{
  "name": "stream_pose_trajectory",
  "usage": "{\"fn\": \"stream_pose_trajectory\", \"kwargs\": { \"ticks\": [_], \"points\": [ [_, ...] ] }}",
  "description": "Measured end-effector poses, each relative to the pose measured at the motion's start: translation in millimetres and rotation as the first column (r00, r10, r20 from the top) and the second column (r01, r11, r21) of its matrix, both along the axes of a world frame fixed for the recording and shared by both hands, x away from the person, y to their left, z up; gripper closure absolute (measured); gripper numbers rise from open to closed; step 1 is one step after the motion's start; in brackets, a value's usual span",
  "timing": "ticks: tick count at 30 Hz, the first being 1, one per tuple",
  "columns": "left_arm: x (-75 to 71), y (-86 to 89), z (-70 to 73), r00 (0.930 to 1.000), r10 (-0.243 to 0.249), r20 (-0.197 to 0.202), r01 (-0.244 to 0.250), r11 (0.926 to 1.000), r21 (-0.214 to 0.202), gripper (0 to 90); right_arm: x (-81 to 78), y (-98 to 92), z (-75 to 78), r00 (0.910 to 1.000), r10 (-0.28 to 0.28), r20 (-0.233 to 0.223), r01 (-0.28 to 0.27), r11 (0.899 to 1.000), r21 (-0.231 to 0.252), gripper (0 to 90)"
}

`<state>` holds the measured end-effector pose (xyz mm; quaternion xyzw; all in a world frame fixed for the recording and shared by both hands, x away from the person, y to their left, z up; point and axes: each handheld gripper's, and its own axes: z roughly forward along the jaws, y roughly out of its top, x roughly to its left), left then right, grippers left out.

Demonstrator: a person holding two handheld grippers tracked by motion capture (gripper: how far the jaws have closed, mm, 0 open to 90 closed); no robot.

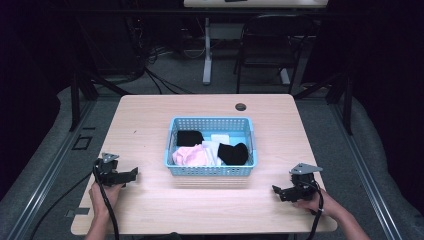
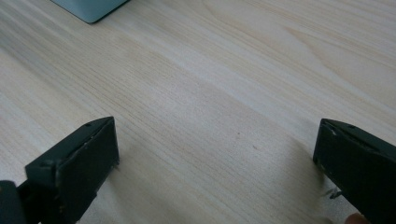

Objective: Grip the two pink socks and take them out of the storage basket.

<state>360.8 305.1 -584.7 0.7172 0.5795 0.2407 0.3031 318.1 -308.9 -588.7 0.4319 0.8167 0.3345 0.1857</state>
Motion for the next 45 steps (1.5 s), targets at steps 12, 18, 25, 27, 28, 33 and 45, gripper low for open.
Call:
{"fn": "stream_pose_trajectory", "kwargs": {
  "ticks": [12, 18, 25, 27, 28, 33, 45],
  "points": [
    [-9.7, -4.4, 60.4, 0.9935, -0.044, 0.105, 0.053, 0.9949, -0.085, 0.1, 0.1, 0.0, -0.4, 1.0000, -0.002, 0.000, 0.002, 1.000, 0.009, 0.0],
    [-10.3, -11.9, 77.7, 0.9908, -0.094, 0.098, 0.102, 0.9914, -0.082, 0.0, -0.1, -0.2, 0.0, 1.0000, 0.000, -0.001, 0.000, 1.000, 0.004, 0.0],
    [-6.6, -20.2, 97.1, 0.9872, -0.134, 0.087, 0.141, 0.9866, -0.082, 0.0, -0.4, -0.2, 0.1, 1.0000, -0.003, 0.003, 0.003, 1.000, -0.004, 0.0],
    [-4.5, -24.4, 106.1, 0.9839, -0.157, 0.085, 0.163, 0.9840, -0.072, 0.0, -0.1, -0.2, -0.1, 1.0000, 0.000, 0.000, 0.000, 1.000, 0.003, 0.0],
    [-3.2, -26.9, 109.9, 0.9828, -0.164, 0.086, 0.170, 0.9828, -0.073, 0.0, -0.1, 0.0, -0.3, 1.0000, -0.002, 0.001, 0.002, 1.000, 0.006, 0.0],
    [3.8, -40.4, 127.3, 0.9755, -0.202, 0.086, 0.207, 0.9769, -0.053, 0.0, -0.7, 0.7, -0.7, 0.9999, -0.001, 0.010, 0.001, 1.000, 0.009, 0.0],
    [21.6, -89.2, 158.3, 0.9423, -0.327, 0.072, 0.327, 0.9449, 0.011, 0.0, -0.4, 0.5, -0.5, 1.0000, 0.000, 0.007, 0.000, 1.000, 0.007, 0.0]
  ]
}}
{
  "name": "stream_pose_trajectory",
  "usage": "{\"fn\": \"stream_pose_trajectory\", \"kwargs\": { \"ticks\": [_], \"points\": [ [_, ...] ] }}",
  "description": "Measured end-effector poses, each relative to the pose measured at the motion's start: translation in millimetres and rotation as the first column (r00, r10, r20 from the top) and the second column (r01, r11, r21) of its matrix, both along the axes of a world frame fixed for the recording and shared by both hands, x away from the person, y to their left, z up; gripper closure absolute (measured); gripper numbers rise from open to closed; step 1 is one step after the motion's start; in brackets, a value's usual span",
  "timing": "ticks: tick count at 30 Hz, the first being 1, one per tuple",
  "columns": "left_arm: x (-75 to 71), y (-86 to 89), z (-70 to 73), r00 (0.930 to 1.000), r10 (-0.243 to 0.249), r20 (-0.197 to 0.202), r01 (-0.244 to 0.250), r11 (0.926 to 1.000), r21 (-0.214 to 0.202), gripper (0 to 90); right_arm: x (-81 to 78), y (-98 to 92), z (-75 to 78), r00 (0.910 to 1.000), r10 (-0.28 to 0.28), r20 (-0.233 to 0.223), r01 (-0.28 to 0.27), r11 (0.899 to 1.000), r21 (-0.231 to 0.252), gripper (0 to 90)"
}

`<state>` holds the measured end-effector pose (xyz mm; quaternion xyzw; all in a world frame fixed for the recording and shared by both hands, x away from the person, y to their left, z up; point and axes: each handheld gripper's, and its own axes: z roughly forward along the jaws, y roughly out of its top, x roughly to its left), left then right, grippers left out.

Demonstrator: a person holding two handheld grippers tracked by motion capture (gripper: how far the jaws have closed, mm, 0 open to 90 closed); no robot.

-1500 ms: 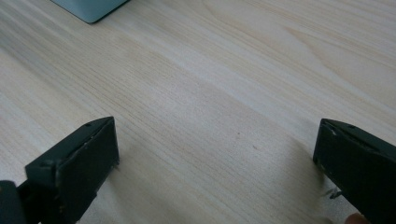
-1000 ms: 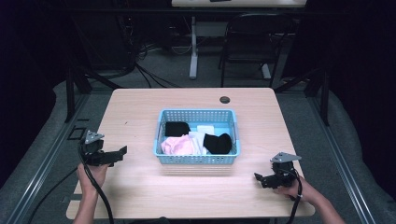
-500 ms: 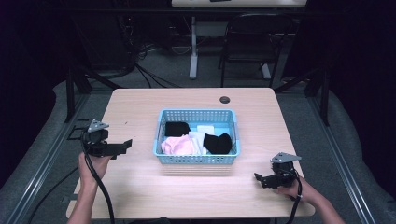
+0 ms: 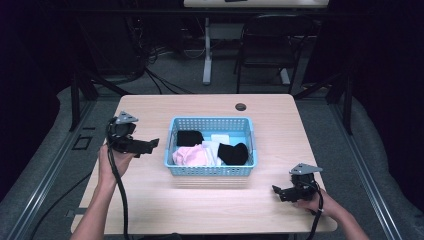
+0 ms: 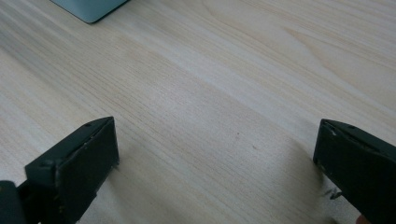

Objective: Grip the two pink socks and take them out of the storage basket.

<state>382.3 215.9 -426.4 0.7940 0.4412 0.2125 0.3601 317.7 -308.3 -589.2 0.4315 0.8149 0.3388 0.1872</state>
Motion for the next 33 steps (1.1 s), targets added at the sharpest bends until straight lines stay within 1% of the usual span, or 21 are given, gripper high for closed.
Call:
{"fn": "stream_pose_trajectory", "kwargs": {
  "ticks": [1, 2, 3, 6, 10, 14, 16, 19, 20, 21, 23, 24, 25, 26, 27, 28, 29, 30, 31, 32, 33],
  "points": [
    [2.6, -6.0, 1.4, 0.9999, -0.015, -0.006, 0.015, 0.9999, 0.005, 0.0, 0.0, -0.1, 0.1, 1.0000, 0.002, 0.000, -0.002, 1.000, -0.002, 0.0],
    [4.0, -9.6, 2.2, 0.9998, -0.021, -0.007, 0.021, 0.9997, 0.010, 0.0, -0.3, 0.4, -0.2, 1.0000, -0.004, 0.003, 0.003, 1.000, 0.001, 0.0],
    [5.5, -14.3, 3.3, 0.9996, -0.027, -0.009, 0.027, 0.9995, 0.018, 0.0, 0.0, -0.1, 0.2, 1.0000, 0.002, -0.001, -0.002, 1.000, -0.002, 0.0],
    [10.3, -26.7, 5.4, 0.9984, -0.054, -0.018, 0.054, 0.9982, 0.024, 0.0, 0.0, 0.0, 0.0, 1.0000, 0.000, 0.000, 0.000, 1.000, 0.000, 0.0],
    [17.6, -41.5, 4.7, 0.9948, -0.088, -0.051, 0.090, 0.9949, 0.045, 0.2, 0.3, -0.3, 0.2, 1.0000, -0.002, -0.002, 0.002, 1.000, -0.005, 0.0],
    [24.8, -57.1, 0.1, 0.9906, -0.112, -0.079, 0.117, 0.9912, 0.062, 0.0, 0.3, -0.5, 0.4, 1.0000, -0.002, -0.008, 0.002, 1.000, -0.003, 0.0],
    [27.4, -64.4, -3.0, 0.9868, -0.127, -0.100, 0.135, 0.9881, 0.074, 0.0, 0.4, -0.5, 0.4, 1.0000, -0.002, -0.009, 0.002, 1.000, -0.002, 0.0],
    [32.4, -77.0, -10.5, 0.9809, -0.144, -0.130, 0.156, 0.9836, 0.089, 0.0, 0.4, -0.5, 0.4, 1.0000, -0.002, -0.010, 0.002, 1.000, -0.002, 0.0],
    [34.3, -81.0, -13.8, 0.9796, -0.144, -0.140, 0.158, 0.9830, 0.093, 0.0, 0.4, -0.6, 0.3, 1.0000, -0.001, -0.007, 0.001, 1.000, -0.002, 0.0],
    [36.5, -86.1, -18.4, 0.9789, -0.140, -0.149, 0.157, 0.9818, 0.107, 0.0, 0.4, -0.6, 0.3, 1.0000, -0.001, -0.006, 0.001, 1.000, -0.002, 0.0],
    [39.9, -92.8, -25.4, 0.9734, -0.149, -0.174, 0.171, 0.9775, 0.123, 0.0, 0.3, -0.6, 0.1, 1.0000, -0.003, -0.006, 0.003, 1.000, 0.001, 0.0],
    [41.5, -96.6, -29.4, 0.9712, -0.147, -0.187, 0.174, 0.9750, 0.138, 0.0, 0.5, -0.9, 0.2, 1.0000, -0.001, -0.007, 0.001, 1.000, -0.003, 0.0],
    [41.5, -96.6, -29.4, 0.9712, -0.147, -0.187, 0.174, 0.9750, 0.138, 0.0, 0.5, -0.9, 0.2, 1.0000, -0.001, -0.007, 0.001, 1.000, -0.003, 0.0],
    [43.1, -101.3, -34.4, 0.9682, -0.150, -0.200, 0.182, 0.9719, 0.149, 0.0, 0.4, -0.6, -0.2, 1.0000, -0.002, -0.006, 0.002, 1.000, 0.003, 0.0],
    [45.1, -108.4, -42.1, 0.9627, -0.154, -0.223, 0.193, 0.9667, 0.168, 0.0, 0.5, -0.9, 0.1, 1.0000, -0.001, -0.008, 0.001, 1.000, -0.002, 0.0],
    [46.1, -110.6, -44.4, 0.9581, -0.158, -0.239, 0.202, 0.9644, 0.171, 0.1, 0.5, -1.0, 0.2, 1.0000, -0.001, -0.008, 0.001, 1.000, -0.002, 0.0],
    [47.4, -114.2, -48.2, 0.9531, -0.168, -0.252, 0.216, 0.9605, 0.176, 0.7, 0.5, -1.0, 0.1, 1.0000, -0.001, -0.009, 0.001, 1.000, -0.001, 0.0],
    [47.4, -114.2, -48.2, 0.9531, -0.168, -0.252, 0.216, 0.9605, 0.176, 2.4, 0.5, -1.0, 0.1, 1.0000, -0.001, -0.009, 0.001, 1.000, -0.001, 0.0],
    [48.7, -118.0, -52.4, 0.9496, -0.171, -0.263, 0.224, 0.9566, 0.187, 2.4, 0.6, -1.0, 0.1, 1.0000, 0.000, -0.009, 0.000, 1.000, 0.000, 0.0],
    [50.9, -122.6, -57.4, 0.9435, -0.179, -0.279, 0.237, 0.9526, 0.190, 7.0, 0.5, -1.1, 0.1, 1.0000, 0.000, -0.009, 0.000, 1.000, 0.000, 0.0],
    [52.1, -124.9, -59.8, 0.9419, -0.181, -0.283, 0.242, 0.9502, 0.197, 9.4, 0.6, -1.0, -0.1, 1.0000, -0.002, -0.009, 0.002, 1.000, 0.002, 0.0]
  ]
}}
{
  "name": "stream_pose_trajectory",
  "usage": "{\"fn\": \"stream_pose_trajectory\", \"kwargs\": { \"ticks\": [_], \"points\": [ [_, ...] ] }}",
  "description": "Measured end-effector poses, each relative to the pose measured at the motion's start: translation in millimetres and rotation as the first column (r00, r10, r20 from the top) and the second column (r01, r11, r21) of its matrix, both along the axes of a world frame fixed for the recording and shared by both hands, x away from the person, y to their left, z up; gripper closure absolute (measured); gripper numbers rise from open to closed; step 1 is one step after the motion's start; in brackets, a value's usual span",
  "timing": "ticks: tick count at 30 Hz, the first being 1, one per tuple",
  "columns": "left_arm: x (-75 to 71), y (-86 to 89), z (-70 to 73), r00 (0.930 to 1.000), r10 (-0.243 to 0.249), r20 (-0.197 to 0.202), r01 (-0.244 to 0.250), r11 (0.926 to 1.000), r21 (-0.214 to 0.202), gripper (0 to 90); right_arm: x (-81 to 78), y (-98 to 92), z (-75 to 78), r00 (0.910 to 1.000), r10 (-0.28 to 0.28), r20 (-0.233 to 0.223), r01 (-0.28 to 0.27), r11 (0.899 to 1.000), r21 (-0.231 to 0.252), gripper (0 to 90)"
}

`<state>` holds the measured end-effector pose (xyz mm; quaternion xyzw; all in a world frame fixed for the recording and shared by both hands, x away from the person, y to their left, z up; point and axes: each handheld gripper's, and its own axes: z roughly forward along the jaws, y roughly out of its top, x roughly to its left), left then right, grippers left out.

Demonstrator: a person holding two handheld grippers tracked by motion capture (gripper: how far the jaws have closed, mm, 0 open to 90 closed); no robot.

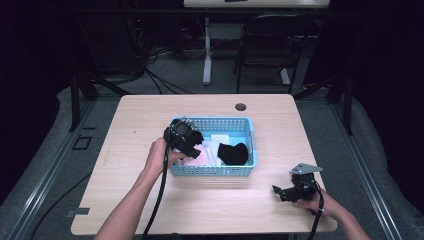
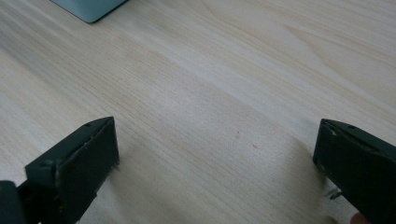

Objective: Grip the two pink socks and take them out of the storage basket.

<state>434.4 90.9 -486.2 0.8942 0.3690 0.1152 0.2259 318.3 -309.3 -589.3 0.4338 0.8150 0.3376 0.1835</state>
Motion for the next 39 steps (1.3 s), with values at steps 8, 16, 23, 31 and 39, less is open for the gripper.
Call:
{"fn": "stream_pose_trajectory", "kwargs": {
  "ticks": [8, 16, 23, 31, 39],
  "points": [
    [7.9, -11.7, -16.7, 0.9986, 0.007, -0.052, -0.004, 0.9981, 0.061, 29.2, 0.1, -0.4, 0.2, 1.0000, 0.006, -0.003, -0.006, 1.000, -0.001, 0.0],
    [10.1, -12.8, -24.5, 0.9953, 0.026, -0.093, -0.016, 0.9941, 0.107, 47.7, 0.0, -0.1, -0.4, 1.0000, 0.002, 0.000, -0.002, 1.000, 0.007, 0.0],
    [10.1, -15.8, -28.8, 0.9924, 0.041, -0.116, -0.025, 0.9900, 0.139, 60.7, -0.3, 0.1, -0.4, 1.0000, 0.002, 0.000, -0.002, 1.000, 0.009, 0.0],
    [8.0, -13.0, -27.9, 0.9938, 0.035, -0.106, -0.023, 0.9932, 0.114, 84.8, -0.3, -0.2, 0.0, 1.0000, 0.004, -0.001, -0.004, 1.000, 0.005, 0.0],
    [0.6, -2.3, -13.5, 0.9973, 0.027, -0.068, -0.024, 0.9987, 0.045, 86.2, -0.2, 0.0, -0.3, 1.0000, 0.002, 0.000, -0.002, 1.000, 0.009, 0.0]
  ]
}}
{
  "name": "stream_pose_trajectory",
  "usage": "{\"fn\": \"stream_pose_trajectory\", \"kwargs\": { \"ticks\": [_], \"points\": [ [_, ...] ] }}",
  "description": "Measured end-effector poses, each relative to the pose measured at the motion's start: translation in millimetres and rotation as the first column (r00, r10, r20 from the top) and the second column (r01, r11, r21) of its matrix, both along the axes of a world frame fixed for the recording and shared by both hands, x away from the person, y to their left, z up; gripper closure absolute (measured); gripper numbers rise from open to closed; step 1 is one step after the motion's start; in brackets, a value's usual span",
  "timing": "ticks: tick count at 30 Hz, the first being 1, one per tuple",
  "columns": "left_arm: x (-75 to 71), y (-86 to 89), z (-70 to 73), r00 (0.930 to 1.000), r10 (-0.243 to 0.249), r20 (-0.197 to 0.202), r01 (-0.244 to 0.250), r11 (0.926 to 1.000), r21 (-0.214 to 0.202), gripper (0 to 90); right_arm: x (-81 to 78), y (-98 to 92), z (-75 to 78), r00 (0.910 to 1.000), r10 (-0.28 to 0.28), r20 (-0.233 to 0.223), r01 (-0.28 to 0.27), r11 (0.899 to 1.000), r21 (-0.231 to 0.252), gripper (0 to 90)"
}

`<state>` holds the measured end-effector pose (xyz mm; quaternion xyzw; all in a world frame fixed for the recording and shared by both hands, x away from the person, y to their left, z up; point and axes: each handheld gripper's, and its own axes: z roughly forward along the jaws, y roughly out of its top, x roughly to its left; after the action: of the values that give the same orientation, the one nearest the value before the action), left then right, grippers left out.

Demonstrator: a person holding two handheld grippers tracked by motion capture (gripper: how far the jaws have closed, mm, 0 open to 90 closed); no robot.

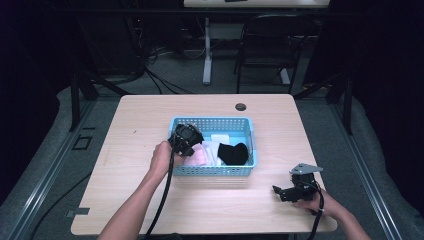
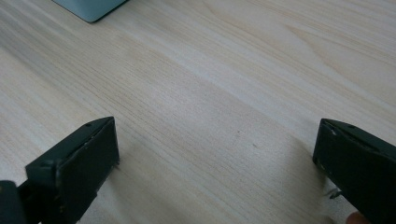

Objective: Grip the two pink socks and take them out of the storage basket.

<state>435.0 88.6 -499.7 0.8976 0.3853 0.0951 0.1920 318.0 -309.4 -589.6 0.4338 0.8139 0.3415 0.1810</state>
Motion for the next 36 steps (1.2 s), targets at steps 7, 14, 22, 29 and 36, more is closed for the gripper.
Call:
{"fn": "stream_pose_trajectory", "kwargs": {
  "ticks": [7, 14, 22, 29, 36],
  "points": [
    [-7.2, 11.5, 21.6, 0.9985, -0.003, 0.055, 0.006, 0.9983, -0.058, 86.4, 0.1, -0.3, 0.3, 1.0000, 0.003, -0.003, -0.003, 1.000, -0.004, 0.0],
    [-9.1, 14.9, 39.8, 0.9964, -0.009, 0.084, 0.016, 0.9964, -0.083, 86.6, 0.2, -0.1, 0.0, 1.0000, 0.000, -0.001, 0.000, 1.000, -0.003, 0.0],
    [-7.3, 14.7, 55.8, 0.9950, -0.014, 0.099, 0.024, 0.9948, -0.099, 86.6, 0.2, -0.1, 0.0, 1.0000, 0.000, -0.001, 0.000, 1.000, -0.003, 0.0],
    [-5.0, 13.9, 67.6, 0.9944, -0.025, 0.103, 0.036, 0.9936, -0.107, 86.6, 0.2, -0.1, 0.0, 1.0000, -0.001, 0.000, 0.001, 1.000, -0.003, 0.0],
    [-3.4, 15.6, 77.5, 0.9942, -0.030, 0.103, 0.042, 0.9932, -0.109, 86.7, 0.2, -0.1, 0.0, 1.0000, -0.001, 0.000, 0.001, 1.000, -0.003, 0.0]
  ]
}}
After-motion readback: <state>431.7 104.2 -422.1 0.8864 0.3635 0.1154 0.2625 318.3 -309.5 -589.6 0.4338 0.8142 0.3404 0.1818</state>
